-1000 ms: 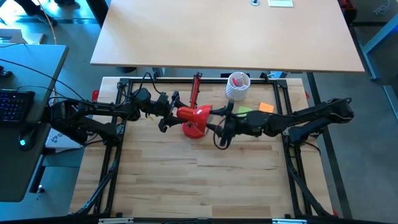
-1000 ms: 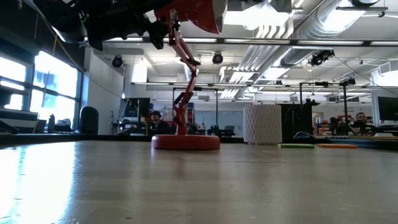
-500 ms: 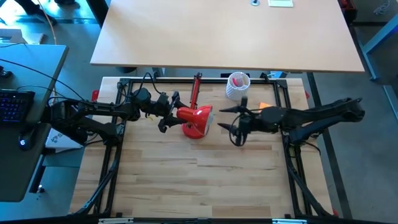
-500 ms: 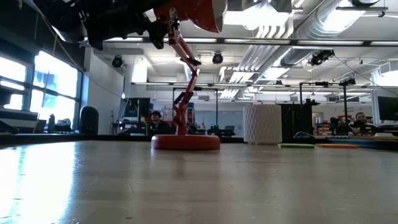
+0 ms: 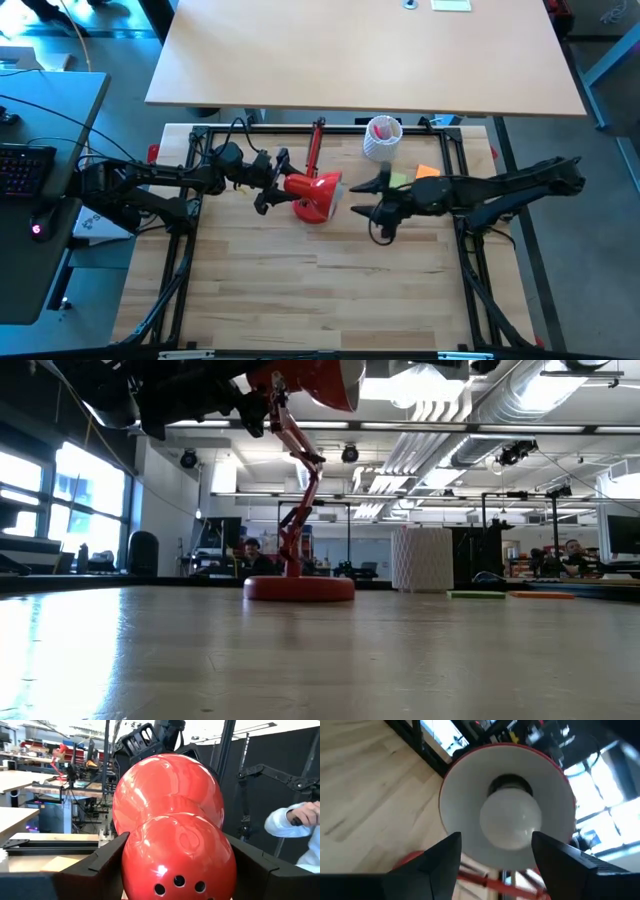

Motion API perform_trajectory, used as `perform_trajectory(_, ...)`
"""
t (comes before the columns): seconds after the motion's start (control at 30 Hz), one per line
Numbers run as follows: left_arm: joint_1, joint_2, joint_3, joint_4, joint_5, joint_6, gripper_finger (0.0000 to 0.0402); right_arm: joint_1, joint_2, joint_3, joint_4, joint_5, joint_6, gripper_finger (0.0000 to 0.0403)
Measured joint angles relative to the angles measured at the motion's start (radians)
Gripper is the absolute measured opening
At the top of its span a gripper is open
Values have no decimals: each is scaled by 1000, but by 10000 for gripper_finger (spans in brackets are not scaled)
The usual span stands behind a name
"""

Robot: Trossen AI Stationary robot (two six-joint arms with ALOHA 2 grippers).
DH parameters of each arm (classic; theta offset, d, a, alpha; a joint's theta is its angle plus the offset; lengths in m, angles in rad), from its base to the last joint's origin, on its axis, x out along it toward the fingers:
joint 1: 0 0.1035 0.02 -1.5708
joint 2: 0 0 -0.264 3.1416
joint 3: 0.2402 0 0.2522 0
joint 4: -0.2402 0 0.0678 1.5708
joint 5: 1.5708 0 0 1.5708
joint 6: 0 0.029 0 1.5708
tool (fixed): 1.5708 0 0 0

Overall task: Screw lightbulb
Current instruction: Insert the white lightbulb into the red lamp

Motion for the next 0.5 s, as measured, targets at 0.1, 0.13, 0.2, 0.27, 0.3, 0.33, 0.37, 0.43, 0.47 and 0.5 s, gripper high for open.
perform_trajectory(0.1,0,0,0,-2,21,2,251,0,59,0,84,4,-110,238)
perform_trajectory(0.13,0,0,0,-2,22,3,251,0,80,0,111,10,-154,238)
perform_trajectory(0.2,1,-1,-1,-4,34,9,251,0,107,1,159,18,-244,241)
perform_trajectory(0.27,0,0,0,-5,30,10,251,0,132,3,194,23,-330,248)
perform_trajectory(0.3,1,0,-1,-9,32,13,251,0,144,3,202,41,-366,253)
perform_trajectory(0.33,1,0,-1,-11,31,14,251,1,153,3,215,66,-395,258)
perform_trajectory(0.37,1,0,-1,-11,27,14,251,1,160,3,230,89,-423,263)
perform_trajectory(0.43,1,0,-1,-12,27,14,251,0,171,3,243,119,-484,273)
perform_trajectory(0.47,1,0,-1,-13,28,14,251,0,173,3,243,126,-513,276)
perform_trajectory(0.5,1,0,-1,-15,27,15,251,0,173,3,242,126,-532,277)
